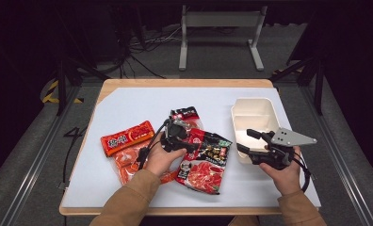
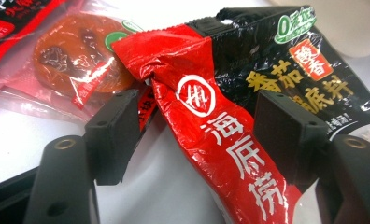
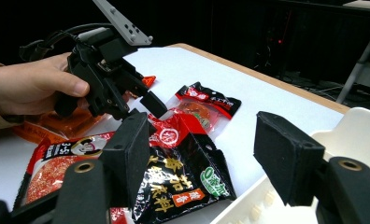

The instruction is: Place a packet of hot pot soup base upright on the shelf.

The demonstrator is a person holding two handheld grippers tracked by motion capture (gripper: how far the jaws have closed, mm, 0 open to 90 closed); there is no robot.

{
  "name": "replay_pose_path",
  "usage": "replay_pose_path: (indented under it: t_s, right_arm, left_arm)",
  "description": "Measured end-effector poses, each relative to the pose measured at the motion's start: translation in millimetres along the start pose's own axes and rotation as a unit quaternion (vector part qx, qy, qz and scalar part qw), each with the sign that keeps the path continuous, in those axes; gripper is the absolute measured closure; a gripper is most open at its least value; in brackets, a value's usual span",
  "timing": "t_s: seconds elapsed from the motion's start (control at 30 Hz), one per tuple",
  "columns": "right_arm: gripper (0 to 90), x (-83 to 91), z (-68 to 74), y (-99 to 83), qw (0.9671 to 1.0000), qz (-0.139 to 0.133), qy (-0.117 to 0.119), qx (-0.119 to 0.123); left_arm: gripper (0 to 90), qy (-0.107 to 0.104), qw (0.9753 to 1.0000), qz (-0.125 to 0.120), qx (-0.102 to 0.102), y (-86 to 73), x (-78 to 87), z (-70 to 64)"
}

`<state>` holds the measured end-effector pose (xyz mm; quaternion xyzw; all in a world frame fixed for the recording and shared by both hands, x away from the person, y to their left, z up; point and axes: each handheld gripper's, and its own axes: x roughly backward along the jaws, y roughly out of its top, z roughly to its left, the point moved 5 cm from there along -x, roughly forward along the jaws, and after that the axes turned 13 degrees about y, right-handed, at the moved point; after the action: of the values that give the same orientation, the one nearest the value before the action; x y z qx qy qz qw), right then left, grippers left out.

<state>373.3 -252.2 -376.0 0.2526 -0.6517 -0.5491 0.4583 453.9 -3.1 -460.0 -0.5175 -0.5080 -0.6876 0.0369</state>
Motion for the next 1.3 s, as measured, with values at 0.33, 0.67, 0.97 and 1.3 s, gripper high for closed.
replay_pose_path:
  t_s: [0.33, 0.67, 0.97, 1.3]
  right_arm:
    - [35.9, -2.4, 0.2, -1.7, 1.0000, 0.005, 0.006, -0.003]
    - [35.6, -4.1, 0.9, -2.4, 0.9999, 0.007, 0.011, -0.005]
    - [35.5, -5.9, 1.9, -3.3, 0.9998, 0.012, 0.014, -0.005]
    - [37.5, -0.7, -4.9, -0.7, 0.9972, -0.015, 0.029, -0.067]
  left_arm:
    - [36.1, -0.008, 0.9996, 0.024, -0.008, -1.0, -5.4, -3.8]
    - [48.3, -0.049, 0.9959, 0.073, 0.020, -4.5, -10.8, -3.4]
    - [77.9, -0.030, 0.9960, 0.070, 0.046, -2.7, -3.6, -1.0]
    - [83.0, -0.040, 0.9977, 0.019, 0.052, 7.2, 23.1, -7.4]
